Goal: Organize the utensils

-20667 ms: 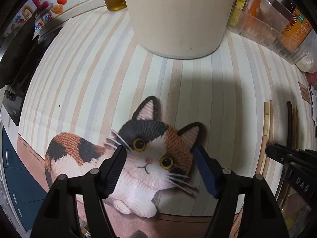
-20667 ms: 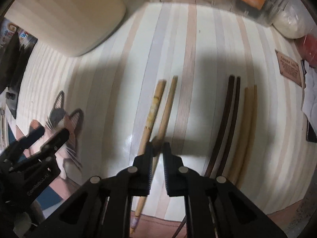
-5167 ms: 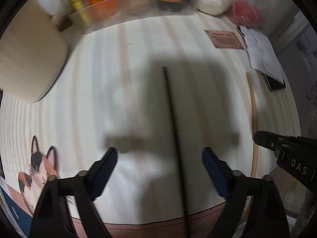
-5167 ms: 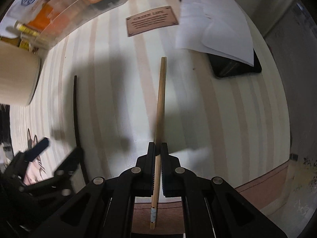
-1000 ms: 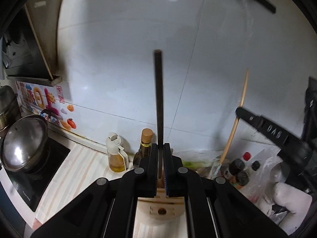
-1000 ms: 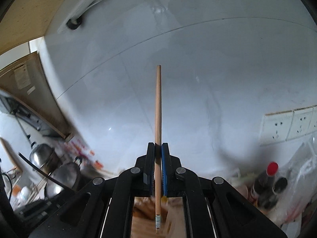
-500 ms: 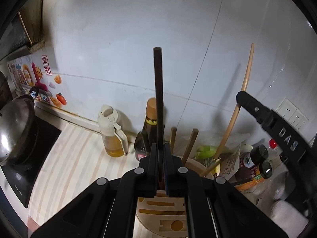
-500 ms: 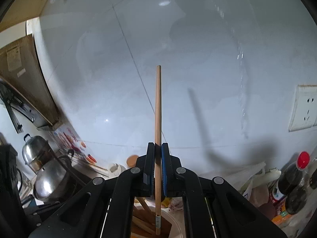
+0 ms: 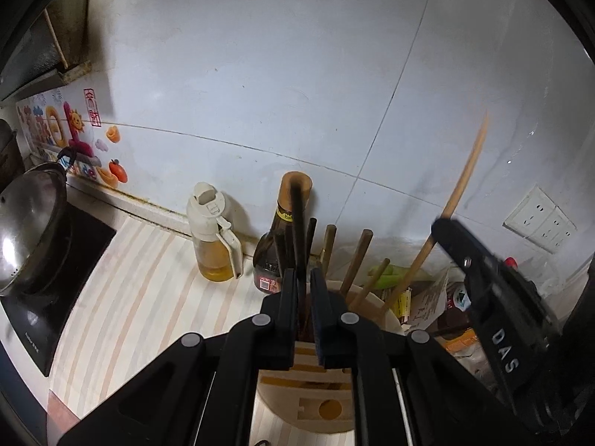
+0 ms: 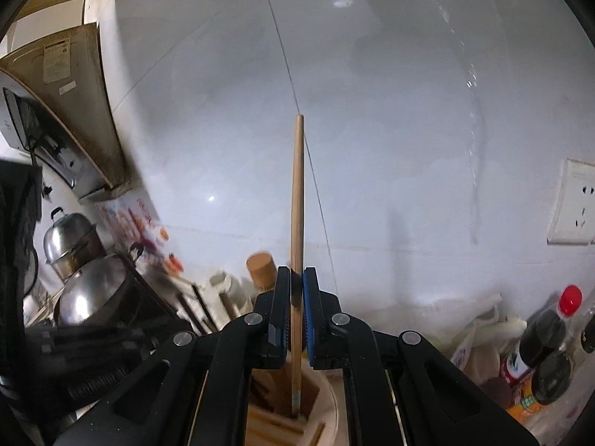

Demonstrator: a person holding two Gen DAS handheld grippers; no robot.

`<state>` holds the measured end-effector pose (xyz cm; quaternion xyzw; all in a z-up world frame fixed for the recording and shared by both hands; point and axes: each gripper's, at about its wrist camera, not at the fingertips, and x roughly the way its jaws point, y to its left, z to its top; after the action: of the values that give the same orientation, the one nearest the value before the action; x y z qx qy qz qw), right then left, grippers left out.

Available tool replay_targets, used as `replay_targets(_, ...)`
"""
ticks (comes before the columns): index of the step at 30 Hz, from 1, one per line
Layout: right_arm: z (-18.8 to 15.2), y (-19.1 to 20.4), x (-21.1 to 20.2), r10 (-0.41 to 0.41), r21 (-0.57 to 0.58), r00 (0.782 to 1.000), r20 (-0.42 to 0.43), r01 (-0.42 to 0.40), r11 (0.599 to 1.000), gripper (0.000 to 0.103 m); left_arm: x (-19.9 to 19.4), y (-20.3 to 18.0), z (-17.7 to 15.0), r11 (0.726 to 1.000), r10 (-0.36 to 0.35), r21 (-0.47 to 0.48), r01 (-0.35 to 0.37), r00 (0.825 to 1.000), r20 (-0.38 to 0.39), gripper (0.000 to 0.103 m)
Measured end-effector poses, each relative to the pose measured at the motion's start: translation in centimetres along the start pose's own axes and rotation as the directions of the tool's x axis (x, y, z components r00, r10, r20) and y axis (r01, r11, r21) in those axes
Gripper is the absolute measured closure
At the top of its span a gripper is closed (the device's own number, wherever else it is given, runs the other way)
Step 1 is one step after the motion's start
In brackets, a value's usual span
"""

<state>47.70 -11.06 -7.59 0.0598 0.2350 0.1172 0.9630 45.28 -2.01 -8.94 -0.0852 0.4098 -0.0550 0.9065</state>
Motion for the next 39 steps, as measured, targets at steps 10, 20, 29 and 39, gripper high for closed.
replay_targets(10, -0.6, -1.8, -4.3, 0.024, 0.099, 0.999, -0.033, -0.021, 0.995, 0.043, -3.7, 0.9, -0.9, 0.996, 0.088, -0.030, -0.086, 0.995, 0.051, 0.000)
replay_targets(20, -3.5, -2.2, -7.6, -0.185, 0.001, 0.971, -0.152, 0.187, 0.982, 0.002, -5.8, 1.1, -4.6, 0.967, 0.250, 0.013, -0.253, 0.961, 0.119, 0.000)
replay_targets(29, -4.9, -0.9, -9.1, -0.222, -0.075, 0.957, -0.185, 0.212, 0.974, 0.000, -7.5, 0.3, -7.4, 0.957, 0.288, -0.002, -0.289, 0.951, 0.115, 0.000)
replay_targets(39, -5.2, 0.1, -16.5, -0.234, -0.069, 0.961, -0.145, 0.226, 0.972, 0.000, -13.5, -1.5, -10.8, 0.955, 0.294, -0.012, -0.295, 0.944, 0.149, 0.000)
